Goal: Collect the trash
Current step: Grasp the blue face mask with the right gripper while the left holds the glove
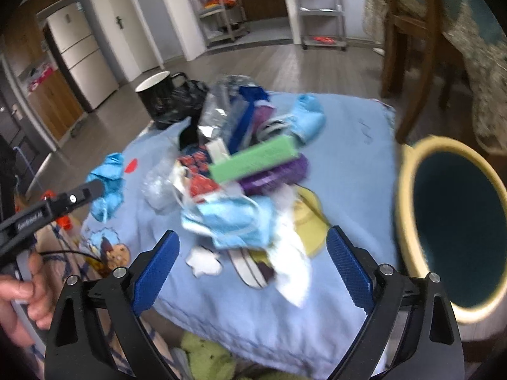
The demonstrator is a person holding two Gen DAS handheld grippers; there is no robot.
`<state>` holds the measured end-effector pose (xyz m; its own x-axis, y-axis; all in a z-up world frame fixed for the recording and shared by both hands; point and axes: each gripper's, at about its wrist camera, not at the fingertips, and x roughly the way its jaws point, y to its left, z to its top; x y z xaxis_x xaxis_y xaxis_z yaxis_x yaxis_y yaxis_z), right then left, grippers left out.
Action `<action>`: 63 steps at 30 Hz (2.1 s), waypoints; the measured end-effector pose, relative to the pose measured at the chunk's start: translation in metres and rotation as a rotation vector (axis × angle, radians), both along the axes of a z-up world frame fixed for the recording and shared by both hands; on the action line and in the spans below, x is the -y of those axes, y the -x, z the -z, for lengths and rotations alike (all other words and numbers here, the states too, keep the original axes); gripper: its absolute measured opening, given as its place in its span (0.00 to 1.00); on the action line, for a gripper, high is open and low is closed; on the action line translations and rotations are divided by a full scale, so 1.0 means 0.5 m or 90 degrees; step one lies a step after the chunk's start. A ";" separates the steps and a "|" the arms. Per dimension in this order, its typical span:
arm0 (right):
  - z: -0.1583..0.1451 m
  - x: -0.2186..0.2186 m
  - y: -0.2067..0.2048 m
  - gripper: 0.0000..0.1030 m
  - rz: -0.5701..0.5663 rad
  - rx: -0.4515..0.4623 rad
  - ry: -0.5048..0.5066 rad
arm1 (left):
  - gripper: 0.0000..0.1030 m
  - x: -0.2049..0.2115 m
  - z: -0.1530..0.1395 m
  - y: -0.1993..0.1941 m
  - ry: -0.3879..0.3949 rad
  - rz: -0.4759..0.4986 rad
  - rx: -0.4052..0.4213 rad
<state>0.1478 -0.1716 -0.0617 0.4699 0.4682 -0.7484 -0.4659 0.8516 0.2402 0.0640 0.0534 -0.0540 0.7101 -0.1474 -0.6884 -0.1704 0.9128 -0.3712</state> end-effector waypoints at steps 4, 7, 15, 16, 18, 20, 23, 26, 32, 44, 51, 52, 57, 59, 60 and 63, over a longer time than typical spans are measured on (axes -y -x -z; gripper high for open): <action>0.031 -0.051 -0.025 0.90 -0.014 -0.013 0.023 | 0.14 0.011 -0.001 -0.001 -0.008 0.016 0.007; 0.057 -0.068 -0.039 0.84 -0.011 -0.025 0.052 | 0.14 0.012 0.001 -0.001 -0.009 0.020 0.006; 0.050 -0.052 -0.019 0.32 -0.014 -0.018 0.050 | 0.14 0.019 0.001 -0.005 -0.016 0.029 0.007; 0.045 -0.047 -0.014 0.28 -0.015 -0.016 0.043 | 0.14 0.020 0.001 -0.006 -0.016 0.031 0.008; 0.031 -0.037 -0.006 0.22 -0.017 -0.011 0.025 | 0.14 0.022 -0.001 -0.005 -0.017 0.033 0.010; 0.020 -0.027 0.000 0.17 -0.019 -0.009 0.008 | 0.14 0.025 -0.003 -0.006 -0.019 0.036 0.013; -0.006 -0.008 0.014 0.11 -0.023 0.003 -0.018 | 0.14 0.029 -0.007 -0.004 -0.022 0.041 0.019; -0.028 0.010 0.026 0.08 -0.022 0.014 -0.039 | 0.14 0.034 -0.011 -0.002 -0.028 0.047 0.025; -0.059 0.030 0.027 0.05 -0.013 0.024 -0.059 | 0.14 0.041 -0.015 -0.003 -0.036 0.054 0.030; 0.023 -0.028 0.050 0.44 -0.079 -0.004 0.040 | 0.14 0.042 -0.010 -0.007 -0.040 0.059 0.024; 0.068 -0.048 0.067 0.45 -0.121 -0.028 0.105 | 0.14 0.047 -0.011 -0.005 -0.042 0.065 0.025; 0.073 -0.054 0.071 0.45 -0.124 -0.027 0.114 | 0.14 0.048 -0.010 -0.005 -0.042 0.065 0.025; 0.089 -0.062 0.073 0.27 -0.130 -0.016 0.149 | 0.14 0.052 -0.014 -0.003 -0.048 0.069 0.028; 0.089 -0.063 0.074 0.14 -0.139 -0.024 0.142 | 0.14 0.055 -0.017 -0.001 -0.052 0.071 0.030; 0.087 -0.063 0.076 0.09 -0.141 -0.023 0.140 | 0.14 0.056 -0.018 0.000 -0.054 0.071 0.032; 0.068 -0.058 0.083 0.06 -0.150 -0.018 0.113 | 0.14 0.060 -0.023 0.001 -0.058 0.075 0.036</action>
